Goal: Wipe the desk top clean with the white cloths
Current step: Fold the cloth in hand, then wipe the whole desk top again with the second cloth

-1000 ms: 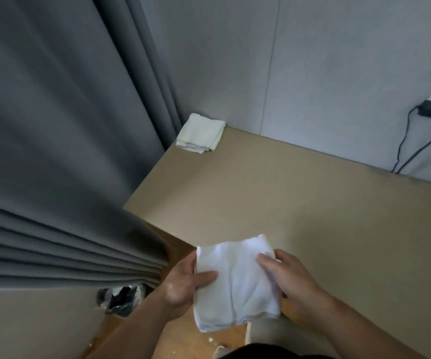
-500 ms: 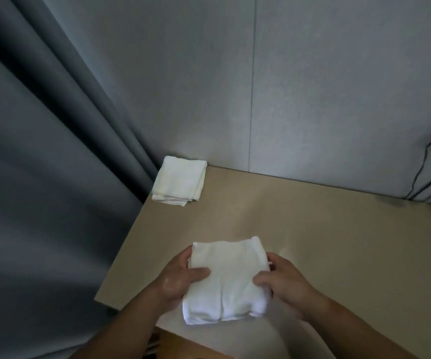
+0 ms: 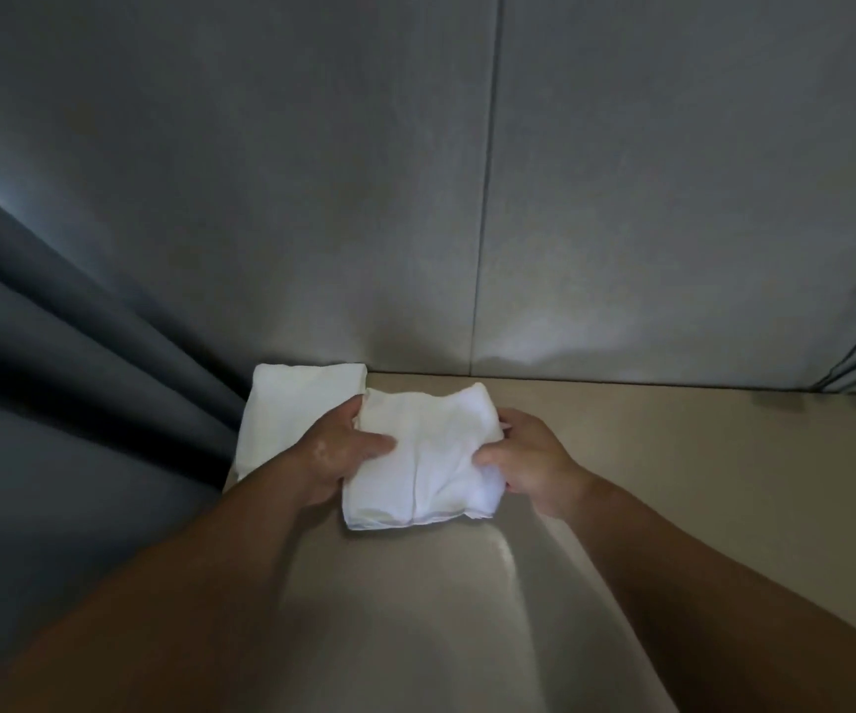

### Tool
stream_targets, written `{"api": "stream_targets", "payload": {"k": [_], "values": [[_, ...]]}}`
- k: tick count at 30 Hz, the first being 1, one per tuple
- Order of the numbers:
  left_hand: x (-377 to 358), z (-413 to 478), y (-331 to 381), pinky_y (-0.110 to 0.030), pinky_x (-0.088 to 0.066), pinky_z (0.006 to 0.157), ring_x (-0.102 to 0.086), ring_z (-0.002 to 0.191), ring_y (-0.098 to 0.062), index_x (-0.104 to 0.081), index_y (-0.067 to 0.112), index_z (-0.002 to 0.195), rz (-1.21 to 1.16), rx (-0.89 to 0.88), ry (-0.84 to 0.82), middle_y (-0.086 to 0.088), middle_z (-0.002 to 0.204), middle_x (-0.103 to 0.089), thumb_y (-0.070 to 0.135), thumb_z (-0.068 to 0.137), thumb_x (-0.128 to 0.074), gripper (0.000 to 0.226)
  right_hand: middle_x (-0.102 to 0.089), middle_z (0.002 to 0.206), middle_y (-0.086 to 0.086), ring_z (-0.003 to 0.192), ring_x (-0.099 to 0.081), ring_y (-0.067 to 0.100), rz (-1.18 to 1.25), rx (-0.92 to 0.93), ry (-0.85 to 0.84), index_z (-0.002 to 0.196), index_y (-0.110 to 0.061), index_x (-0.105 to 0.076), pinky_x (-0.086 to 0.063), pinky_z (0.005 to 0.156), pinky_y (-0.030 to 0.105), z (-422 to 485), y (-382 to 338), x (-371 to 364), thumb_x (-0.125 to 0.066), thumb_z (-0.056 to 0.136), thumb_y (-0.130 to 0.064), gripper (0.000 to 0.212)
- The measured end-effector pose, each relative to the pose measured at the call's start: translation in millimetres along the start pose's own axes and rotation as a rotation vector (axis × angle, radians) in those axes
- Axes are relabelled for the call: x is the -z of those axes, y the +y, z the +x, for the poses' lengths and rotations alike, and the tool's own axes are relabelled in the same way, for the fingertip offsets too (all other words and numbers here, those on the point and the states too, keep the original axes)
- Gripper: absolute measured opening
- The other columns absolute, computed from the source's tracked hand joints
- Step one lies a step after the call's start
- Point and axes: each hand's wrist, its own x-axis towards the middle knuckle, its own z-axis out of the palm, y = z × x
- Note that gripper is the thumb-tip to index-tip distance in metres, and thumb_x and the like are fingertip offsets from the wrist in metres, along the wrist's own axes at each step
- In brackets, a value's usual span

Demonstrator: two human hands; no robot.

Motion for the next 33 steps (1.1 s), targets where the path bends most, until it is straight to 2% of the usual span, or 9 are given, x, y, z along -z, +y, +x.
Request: {"api": "stream_targets", "payload": {"k": [5,10,13,15,19,22,25,29,33], "values": [[6,49,8,-0.036,-0.06,0.08,-0.072,0.103,-0.024,-0.057,0.019,0.139,0.04,-0.033,-0.027,-0.004,0.12,-0.073,-0.001,0.085,-0.077,0.061,-0.075,0.107,0.007,0.1,-0.073,0.032,-0.064,-0.061,0.122,0.117,-0.015,-0.068,-0.06,0.092,0.054,34,-6,-11,-0.072,0.052,-0.012,0.065],[5,80,13,-0.049,-0.053,0.105,-0.068,0.111,-0.029,-0.059,0.017,0.136,0.216,-0.08,0.012,-0.007,0.123,-0.071,0.003,0.081,-0.08,0.061,-0.074,0.109,-0.003,0.104,-0.07,0.024,-0.248,-0.039,0.25,0.118,-0.026,-0.067,-0.058,0.097,0.044,57,-3,-15,-0.07,0.061,-0.02,0.058],[-1,82,19,-0.038,-0.05,0.104,-0.063,0.116,-0.029,-0.057,0.015,0.137,0.488,-0.184,0.092,-0.007,0.128,-0.067,0.012,0.083,-0.079,0.058,-0.07,0.111,-0.003,0.108,-0.065,0.024,-0.451,-0.016,0.283,0.123,-0.021,-0.065,-0.05,0.093,0.031,54,0,-20,-0.072,0.078,-0.016,0.046],[-1,74,19,-0.031,-0.046,0.099,-0.06,0.121,-0.031,-0.056,0.015,0.139,0.656,-0.244,0.124,-0.008,0.131,-0.065,0.015,0.085,-0.074,0.057,-0.067,0.111,0.004,0.111,-0.061,0.029,-0.591,0.007,0.349,0.12,-0.013,-0.061,-0.044,0.088,0.03,50,5,-24,-0.068,0.082,-0.018,0.039],[31,50,7,-0.024,-0.044,0.089,-0.064,0.112,-0.027,-0.066,0.015,0.124,0.68,-0.392,0.262,-0.002,0.12,-0.071,0.004,0.088,-0.063,0.039,-0.055,0.141,0.013,0.131,-0.05,0.033,-0.771,0.289,0.482,0.142,-0.011,-0.055,-0.042,0.107,0.035,29,8,-61,-0.061,0.081,-0.026,0.063],[76,35,-8,-0.031,-0.046,0.1,-0.062,0.113,-0.029,-0.071,0.013,0.119,0.728,-0.563,0.432,-0.006,0.125,-0.067,0.002,0.091,-0.065,0.031,-0.044,0.16,0.009,0.143,-0.046,0.029,-0.842,0.542,0.31,0.15,-0.017,-0.051,-0.039,0.114,0.035,16,-8,-114,-0.069,0.092,-0.027,0.061],[122,36,-36,-0.043,-0.044,0.11,-0.052,0.128,-0.034,-0.065,0.013,0.132,0.909,-0.542,0.503,-0.011,0.14,-0.059,0.017,0.094,-0.068,0.039,-0.033,0.167,0.004,0.15,-0.037,0.028,-0.992,0.659,0.131,0.154,-0.027,-0.044,-0.031,0.121,0.041,31,-19,-169,-0.064,0.097,-0.042,0.062],[157,37,-73,-0.046,-0.035,0.119,-0.033,0.148,-0.031,-0.033,0.022,0.159,1.047,-0.425,0.374,-0.008,0.165,-0.033,0.041,0.104,-0.051,0.06,-0.003,0.175,0.002,0.16,0.001,0.032,-1.312,0.605,-0.021,0.161,-0.04,-0.021,0.001,0.124,0.063,71,-34,-220,-0.044,0.1,-0.066,0.07],[164,40,-90,-0.042,-0.025,0.126,-0.019,0.156,-0.022,-0.011,0.035,0.163,1.011,-0.417,0.295,0.004,0.172,-0.014,0.054,0.104,-0.024,0.064,0.015,0.173,-0.001,0.158,0.02,0.03,-1.394,0.48,-0.021,0.162,-0.045,-0.001,0.011,0.119,0.072,102,-31,-238,-0.029,0.099,-0.074,0.075]]}}
